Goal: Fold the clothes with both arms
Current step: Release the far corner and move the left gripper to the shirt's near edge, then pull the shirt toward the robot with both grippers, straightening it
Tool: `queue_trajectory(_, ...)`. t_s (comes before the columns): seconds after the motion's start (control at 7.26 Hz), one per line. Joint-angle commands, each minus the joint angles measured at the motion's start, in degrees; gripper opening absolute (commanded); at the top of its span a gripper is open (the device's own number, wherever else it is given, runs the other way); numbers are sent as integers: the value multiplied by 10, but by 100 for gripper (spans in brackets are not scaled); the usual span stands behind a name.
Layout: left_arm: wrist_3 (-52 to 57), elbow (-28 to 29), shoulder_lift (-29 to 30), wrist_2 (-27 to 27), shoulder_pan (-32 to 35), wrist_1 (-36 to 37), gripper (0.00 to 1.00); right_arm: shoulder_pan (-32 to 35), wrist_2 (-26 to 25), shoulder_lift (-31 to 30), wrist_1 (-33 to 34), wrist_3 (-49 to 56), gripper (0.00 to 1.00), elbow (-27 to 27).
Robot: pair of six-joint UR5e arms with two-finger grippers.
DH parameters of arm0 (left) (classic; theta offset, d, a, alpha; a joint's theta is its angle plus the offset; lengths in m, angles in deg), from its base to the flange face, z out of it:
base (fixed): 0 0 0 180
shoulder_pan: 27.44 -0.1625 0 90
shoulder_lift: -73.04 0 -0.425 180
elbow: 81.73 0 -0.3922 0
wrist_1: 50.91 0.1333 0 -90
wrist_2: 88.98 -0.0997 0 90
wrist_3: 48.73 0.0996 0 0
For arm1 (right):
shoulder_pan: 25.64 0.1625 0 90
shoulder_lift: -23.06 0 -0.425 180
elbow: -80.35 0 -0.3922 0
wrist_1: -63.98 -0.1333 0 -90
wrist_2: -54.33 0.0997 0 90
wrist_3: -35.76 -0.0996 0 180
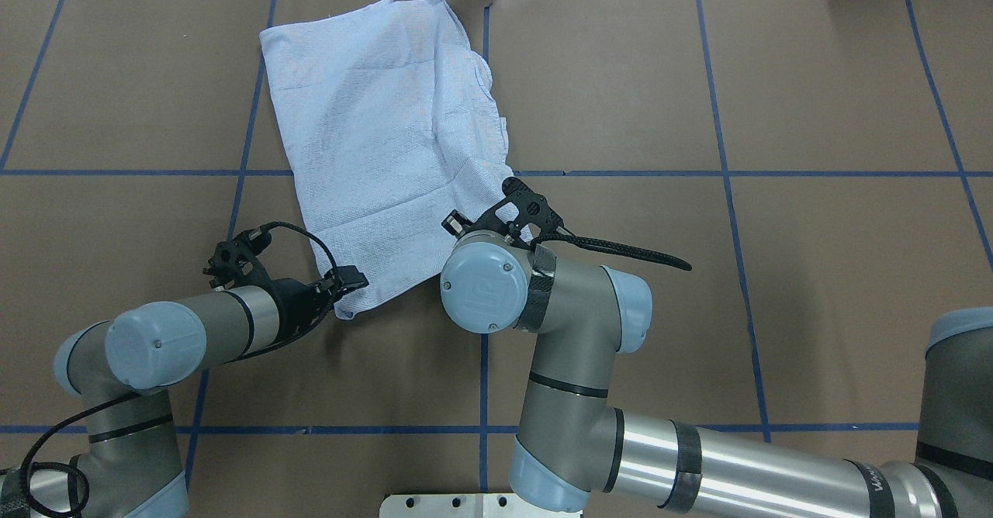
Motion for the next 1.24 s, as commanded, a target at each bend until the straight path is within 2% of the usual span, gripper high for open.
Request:
queue_trajectory(0.0, 4, -5, -1, 0, 1, -1, 0, 0, 0, -2, 0, 1, 0, 0)
queue_trajectory(0.14, 4, -14, -1, 0, 1, -1, 0, 0, 0, -3, 0, 1, 0, -1)
queue_trajectory(0.28, 5, -33, -2, 3, 0, -1, 0, -1, 0, -34, 0, 2, 0, -38)
queue_trajectory(0.55, 5, -79, -5, 6, -16, 0, 0, -60, -38, -126, 29, 2, 0, -195)
queue_trajectory(0.69, 3, -109, -5, 6, -36, 0, 0, -96, -60, -142, 87, 2, 0, -268)
queue_trajectory(0.83, 0, -139, -11, 5, -63, 0, 0, -142, -93, -163, 131, -4, 0, -328)
queue_trajectory(1.1, -2, -220, -54, 4, -103, 1, 0, -202, -130, -219, 139, -12, 0, -407)
